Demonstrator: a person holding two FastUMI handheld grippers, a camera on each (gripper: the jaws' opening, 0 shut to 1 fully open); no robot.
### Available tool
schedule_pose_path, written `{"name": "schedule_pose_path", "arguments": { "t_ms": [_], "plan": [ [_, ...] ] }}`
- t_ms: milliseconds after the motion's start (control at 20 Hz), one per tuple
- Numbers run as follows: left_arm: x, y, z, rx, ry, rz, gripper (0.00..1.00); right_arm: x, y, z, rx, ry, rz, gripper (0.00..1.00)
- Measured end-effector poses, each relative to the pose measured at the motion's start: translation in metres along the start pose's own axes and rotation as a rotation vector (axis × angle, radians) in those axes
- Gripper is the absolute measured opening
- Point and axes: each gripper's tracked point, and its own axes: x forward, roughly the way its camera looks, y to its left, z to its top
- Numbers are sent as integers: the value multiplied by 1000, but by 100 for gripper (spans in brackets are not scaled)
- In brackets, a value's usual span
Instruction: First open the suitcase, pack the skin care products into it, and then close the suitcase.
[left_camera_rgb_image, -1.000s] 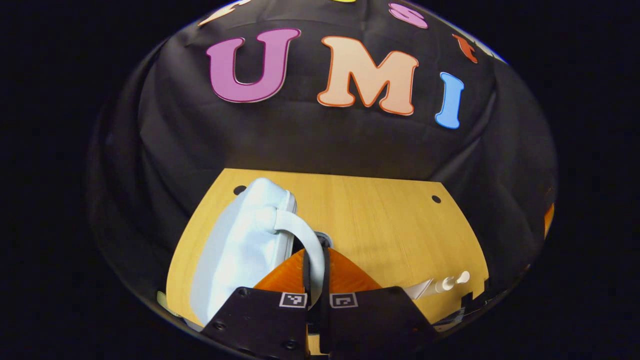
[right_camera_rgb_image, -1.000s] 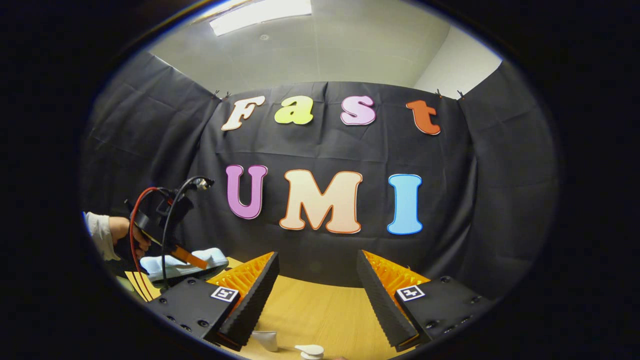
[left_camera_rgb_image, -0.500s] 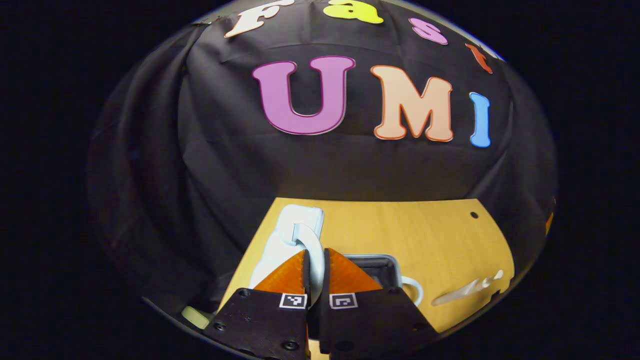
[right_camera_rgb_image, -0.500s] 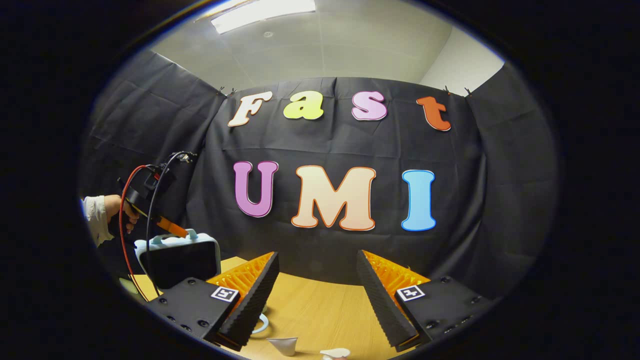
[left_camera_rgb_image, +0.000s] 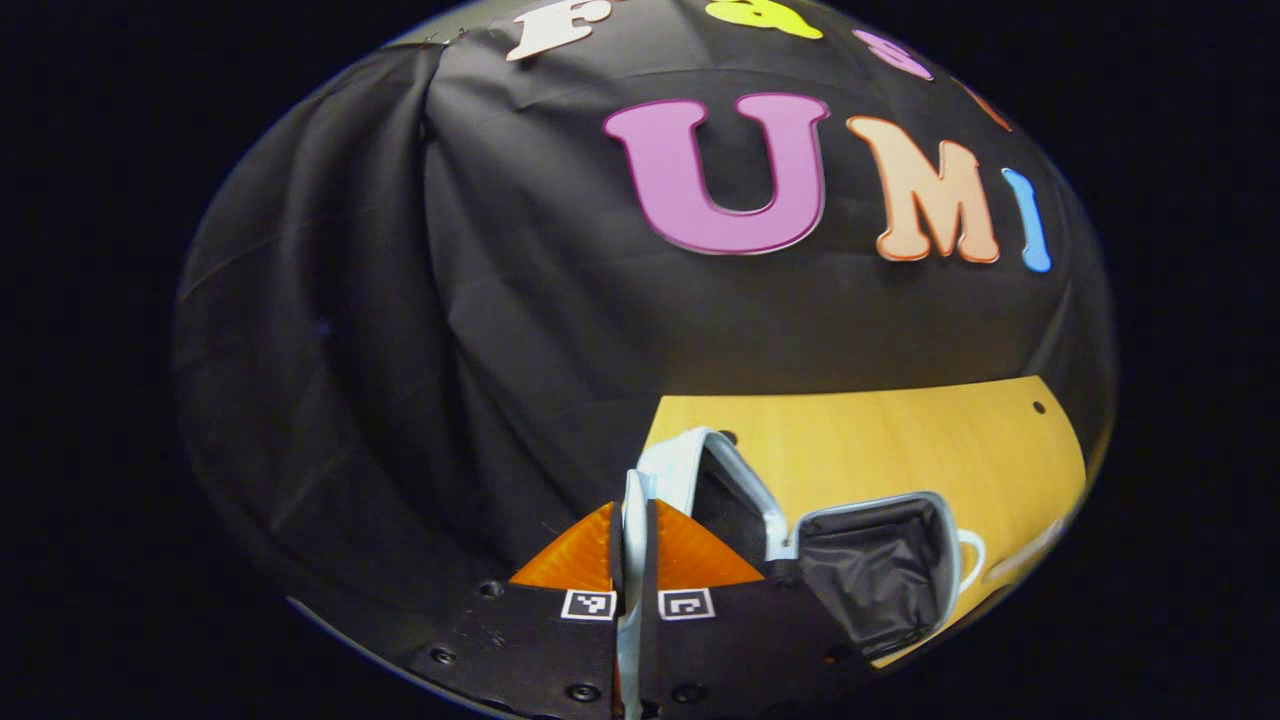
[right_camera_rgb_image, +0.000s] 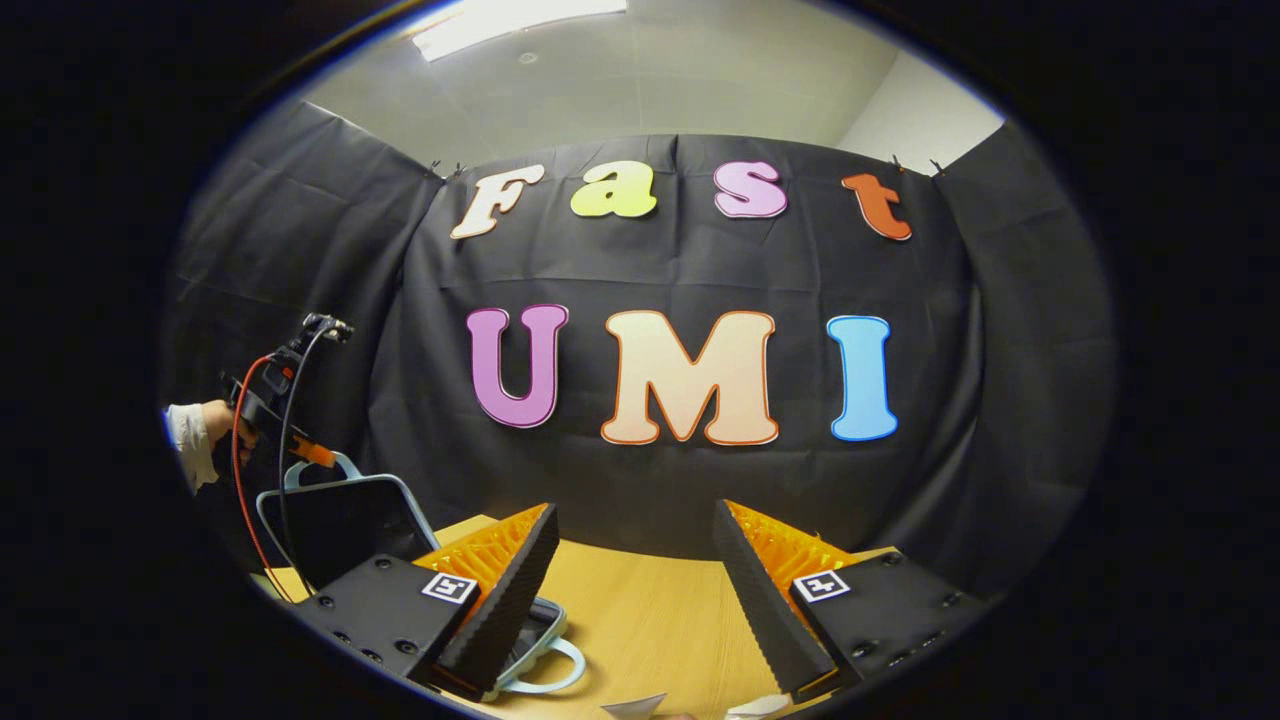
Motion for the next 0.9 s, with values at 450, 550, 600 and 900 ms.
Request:
{"name": "schedule_pose_path", "arguments": {
  "t_ms": [450, 550, 600, 900],
  "plan": [
    [69, 69, -90, -174, 101, 58, 1, 16, 15, -16, -33, 71, -9, 98],
    [69, 87, -85, -158, 45, 154, 10, 16, 15, -20, -41, 89, -19, 98],
    [67, 88, -75, -160, -7, 164, 28, 16, 14, -23, -43, 99, -23, 98],
    [33, 72, -23, -241, -252, 194, 95, 5, -1, -14, -65, 80, -62, 98]
  ]
}}
